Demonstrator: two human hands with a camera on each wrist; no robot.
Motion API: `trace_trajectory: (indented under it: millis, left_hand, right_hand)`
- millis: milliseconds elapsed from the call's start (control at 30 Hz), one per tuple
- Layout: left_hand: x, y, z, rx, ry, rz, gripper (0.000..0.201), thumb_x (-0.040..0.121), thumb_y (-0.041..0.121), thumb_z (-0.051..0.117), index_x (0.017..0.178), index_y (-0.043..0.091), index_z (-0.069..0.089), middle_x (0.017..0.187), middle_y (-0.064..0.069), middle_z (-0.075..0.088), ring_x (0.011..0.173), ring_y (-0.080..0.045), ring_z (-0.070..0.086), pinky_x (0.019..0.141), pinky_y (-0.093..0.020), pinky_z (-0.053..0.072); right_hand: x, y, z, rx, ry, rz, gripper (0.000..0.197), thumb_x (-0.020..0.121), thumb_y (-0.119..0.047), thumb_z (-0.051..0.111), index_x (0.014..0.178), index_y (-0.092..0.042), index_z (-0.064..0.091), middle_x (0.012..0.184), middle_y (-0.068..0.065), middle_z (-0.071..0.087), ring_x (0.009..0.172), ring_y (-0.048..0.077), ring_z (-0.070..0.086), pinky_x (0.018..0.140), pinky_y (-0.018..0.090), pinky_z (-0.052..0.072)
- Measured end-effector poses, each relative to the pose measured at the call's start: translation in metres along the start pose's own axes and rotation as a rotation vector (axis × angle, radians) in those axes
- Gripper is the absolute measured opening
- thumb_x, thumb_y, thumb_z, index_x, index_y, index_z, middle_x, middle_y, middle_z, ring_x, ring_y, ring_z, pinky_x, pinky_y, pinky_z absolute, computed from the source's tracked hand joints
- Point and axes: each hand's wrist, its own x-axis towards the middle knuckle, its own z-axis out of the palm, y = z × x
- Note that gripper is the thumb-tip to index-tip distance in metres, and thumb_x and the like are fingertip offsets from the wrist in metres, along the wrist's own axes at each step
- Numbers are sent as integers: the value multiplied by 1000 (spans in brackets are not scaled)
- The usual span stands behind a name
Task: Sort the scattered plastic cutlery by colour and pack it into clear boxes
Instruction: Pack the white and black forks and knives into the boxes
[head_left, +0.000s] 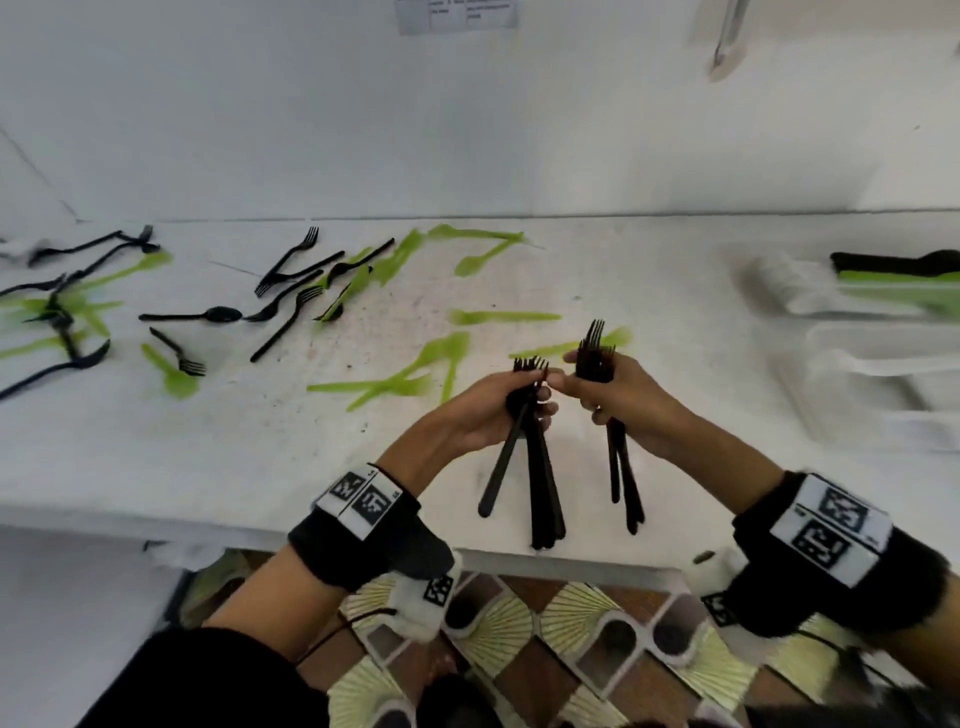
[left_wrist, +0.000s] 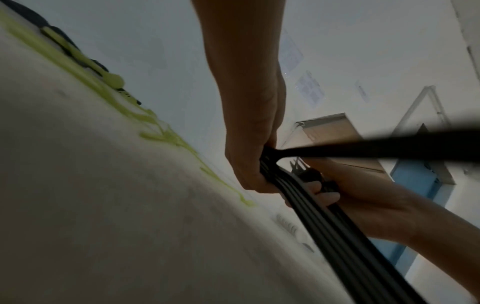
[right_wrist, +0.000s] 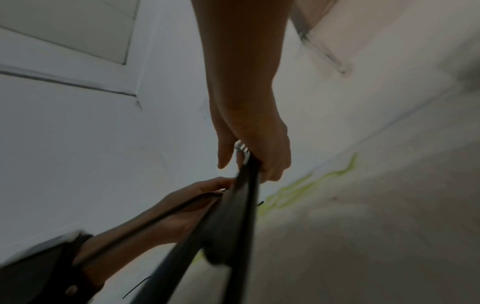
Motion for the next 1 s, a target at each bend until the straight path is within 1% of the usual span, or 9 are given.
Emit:
trace_trajectory:
  millis: [167,233,367,500,633,733,800,900,1000]
  left_hand:
    - [-1,-33,0,-38,124,71,22,97,2,35,87,11,52,76,0,57,55,-7,60,48,-18,47]
    - [-1,-42,-2,-77,162,115,19,98,3,37,89,11,52,68,3,59,55,-6,60,49,-18,48]
    - [-2,-47,-6,-2,184,189,17,98,14,43,85,9,52,53,6,50,48,-7,52,51,-19,46]
    - [-5,-47,-1,141,154,227,13,93,18,53,88,8,59,73,-6,60,62,-12,60,58,-21,51]
    - [-5,-44,-3,126,147,202,7,90,13,59,95,12,63,88,-4,68,81,-13,66,73,-22,55]
    - [-3,-48,-2,230,233,255,11,88,8,61,97,15,63,92,-3,67,84,-13,65,73,-21,55]
    - [-1,-53,-2,289,284,292,10,91,10,57,99,14,61,91,-2,65,81,-10,63,65,-17,52]
    - [-1,-57,-4,270,324,346,14,96,11,48,99,16,60,89,-1,66,70,-5,63,52,-15,46]
    - [-1,-61,-7,174,303,402,22,98,7,39,100,14,59,83,0,67,71,-6,63,58,-18,49]
  right_hand:
    - [-15,34,14,324,-100,159,38,86,5,58,123,3,51,70,1,49,54,7,46,42,14,38]
    - [-21,45,25,327,-80,109,33,88,0,57,121,6,54,72,2,57,56,8,51,45,15,42]
    - [-31,54,40,144,9,-63,25,87,-14,63,110,-4,61,62,-4,58,50,12,50,42,19,45]
    - [-30,56,40,41,12,-119,30,86,-23,65,112,-9,58,63,-2,56,50,11,55,45,24,49]
    - [-31,61,42,-69,37,-204,35,84,-27,66,115,-30,50,103,-6,59,95,5,57,82,20,46]
    - [-29,67,41,-116,31,-244,40,85,-26,65,119,-32,46,116,5,57,108,13,54,93,24,43]
    - [-30,69,38,-127,28,-244,42,86,-23,64,122,-32,45,114,7,57,104,15,56,86,23,46]
    - [-33,66,38,101,51,-224,38,92,-14,56,129,-20,50,102,4,64,80,8,65,59,20,54]
    - [-34,63,39,338,173,-197,28,99,-12,42,124,-6,53,85,6,65,62,2,62,48,19,51]
